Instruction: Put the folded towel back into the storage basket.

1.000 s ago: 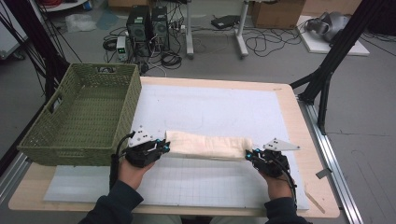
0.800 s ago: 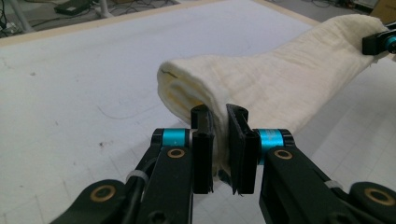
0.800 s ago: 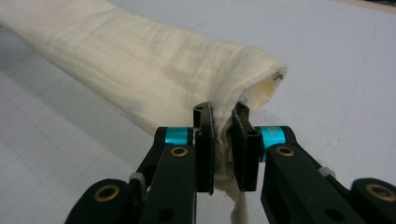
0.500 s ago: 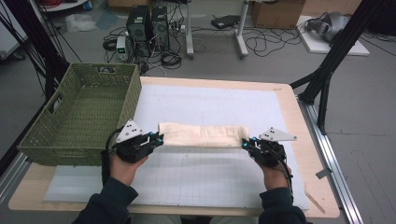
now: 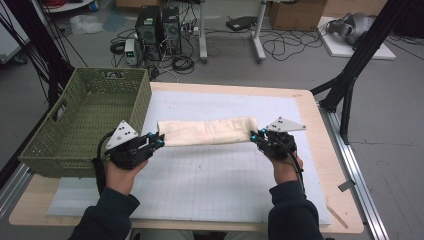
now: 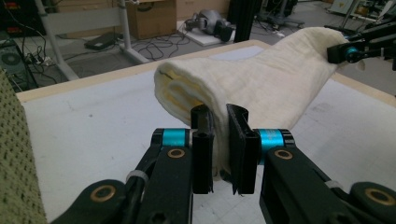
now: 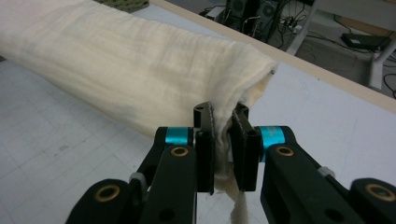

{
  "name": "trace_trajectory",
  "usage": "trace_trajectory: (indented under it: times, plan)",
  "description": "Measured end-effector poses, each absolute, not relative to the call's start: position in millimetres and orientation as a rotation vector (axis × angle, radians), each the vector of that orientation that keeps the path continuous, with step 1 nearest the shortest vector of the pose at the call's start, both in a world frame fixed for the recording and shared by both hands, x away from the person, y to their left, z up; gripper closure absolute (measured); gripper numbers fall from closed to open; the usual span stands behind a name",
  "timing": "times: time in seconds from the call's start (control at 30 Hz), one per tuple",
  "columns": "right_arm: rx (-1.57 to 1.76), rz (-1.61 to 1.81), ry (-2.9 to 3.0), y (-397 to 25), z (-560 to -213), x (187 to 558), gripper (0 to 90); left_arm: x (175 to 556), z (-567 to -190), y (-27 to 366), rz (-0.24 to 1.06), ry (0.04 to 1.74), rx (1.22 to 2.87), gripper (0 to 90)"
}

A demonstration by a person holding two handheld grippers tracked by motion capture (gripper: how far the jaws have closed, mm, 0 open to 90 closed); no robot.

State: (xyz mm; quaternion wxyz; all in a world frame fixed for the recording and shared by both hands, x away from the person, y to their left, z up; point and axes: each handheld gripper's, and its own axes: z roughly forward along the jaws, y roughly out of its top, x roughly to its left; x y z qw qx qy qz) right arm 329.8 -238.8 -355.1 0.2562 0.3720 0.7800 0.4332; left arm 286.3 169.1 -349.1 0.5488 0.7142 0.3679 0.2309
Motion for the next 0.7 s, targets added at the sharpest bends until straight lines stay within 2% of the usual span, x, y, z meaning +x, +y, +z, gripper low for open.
trace_trajectory:
  times: [0.7]
  plan:
    - [0.917, 1.207, 2.097, -202, -318, 367, 82.6, 277, -324, 196, 0.654, 0.873, 1.613, 80.8]
